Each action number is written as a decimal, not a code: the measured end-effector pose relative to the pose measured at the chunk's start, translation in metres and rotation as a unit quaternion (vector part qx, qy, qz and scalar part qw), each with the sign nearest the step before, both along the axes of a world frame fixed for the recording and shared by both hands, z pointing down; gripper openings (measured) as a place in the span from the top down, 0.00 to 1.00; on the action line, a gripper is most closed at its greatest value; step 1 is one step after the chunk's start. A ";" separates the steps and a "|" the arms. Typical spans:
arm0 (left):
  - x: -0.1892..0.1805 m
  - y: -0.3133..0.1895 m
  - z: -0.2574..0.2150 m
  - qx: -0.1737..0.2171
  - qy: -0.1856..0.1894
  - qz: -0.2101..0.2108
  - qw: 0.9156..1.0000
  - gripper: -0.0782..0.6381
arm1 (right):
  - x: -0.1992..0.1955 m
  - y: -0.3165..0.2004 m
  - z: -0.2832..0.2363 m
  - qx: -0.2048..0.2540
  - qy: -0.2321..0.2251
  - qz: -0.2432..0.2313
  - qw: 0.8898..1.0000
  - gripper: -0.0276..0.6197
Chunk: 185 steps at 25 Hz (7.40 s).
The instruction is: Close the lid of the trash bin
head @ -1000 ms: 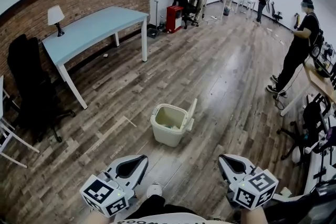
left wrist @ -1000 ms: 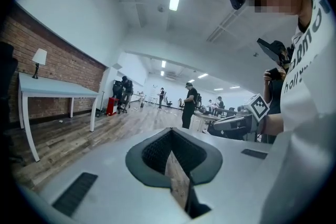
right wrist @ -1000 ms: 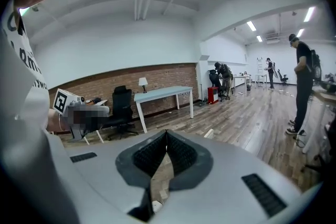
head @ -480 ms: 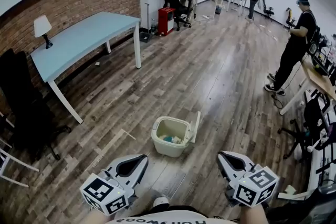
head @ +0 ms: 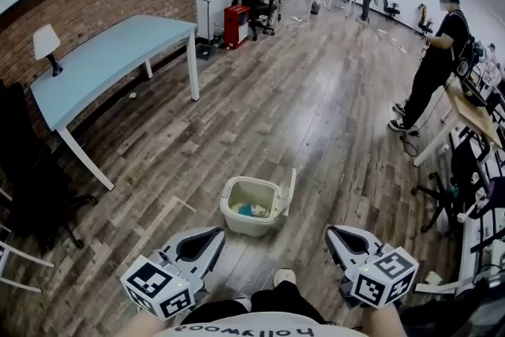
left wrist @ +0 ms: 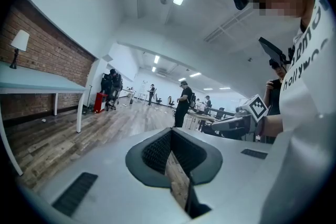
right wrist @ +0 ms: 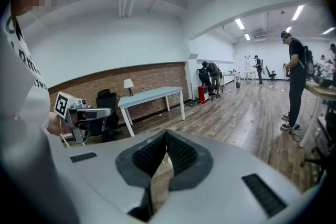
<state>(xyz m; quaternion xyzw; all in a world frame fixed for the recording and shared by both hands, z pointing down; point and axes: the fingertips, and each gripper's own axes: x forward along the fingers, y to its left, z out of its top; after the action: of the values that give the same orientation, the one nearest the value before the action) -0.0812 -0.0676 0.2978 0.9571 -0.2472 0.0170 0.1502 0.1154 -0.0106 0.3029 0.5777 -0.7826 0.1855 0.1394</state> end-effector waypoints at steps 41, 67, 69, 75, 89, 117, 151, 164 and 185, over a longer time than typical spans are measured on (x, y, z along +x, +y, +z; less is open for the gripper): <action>0.116 -0.219 0.094 -0.145 -0.169 -0.158 0.962 0.88 | 0.138 -0.284 0.316 -0.279 -0.040 -0.166 0.945 0.94; 0.077 -0.232 0.123 -0.194 -0.194 -0.253 0.928 0.88 | 0.036 -0.348 0.353 -0.304 -0.017 -0.314 0.899 0.94; 0.071 -0.228 0.124 -0.197 -0.196 -0.260 0.925 0.88 | 0.028 -0.351 0.359 -0.306 -0.012 -0.315 0.898 0.94; 0.054 -0.229 0.130 -0.194 -0.200 -0.267 0.922 0.88 | 0.008 -0.361 0.372 -0.303 0.008 -0.321 0.897 0.94; -0.001 -0.275 0.164 -0.205 -0.137 -0.243 0.938 0.88 | -0.023 -0.379 0.411 -0.332 0.027 -0.242 0.911 0.94; -0.121 -0.241 0.242 -0.274 -0.160 -0.259 0.912 0.88 | -0.059 -0.404 0.527 -0.392 0.160 -0.157 0.892 0.94; 0.119 -0.267 0.034 -0.099 0.028 -0.187 0.977 0.88 | 0.067 -0.384 0.044 -0.046 -0.161 -0.243 0.956 0.94; 0.109 -0.229 0.002 -0.048 -0.008 -0.108 0.993 0.88 | 0.082 -0.286 -0.007 0.034 -0.163 -0.186 0.968 0.94; 0.084 -0.241 0.008 -0.054 -0.006 -0.096 0.994 0.88 | 0.074 -0.288 -0.012 0.048 -0.123 -0.169 0.977 0.94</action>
<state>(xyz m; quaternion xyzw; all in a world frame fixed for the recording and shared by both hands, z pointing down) 0.0026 -0.3088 0.3057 0.9191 -0.3380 0.0218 0.2015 0.1893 -0.2988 0.2912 0.4157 -0.8882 0.1907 0.0432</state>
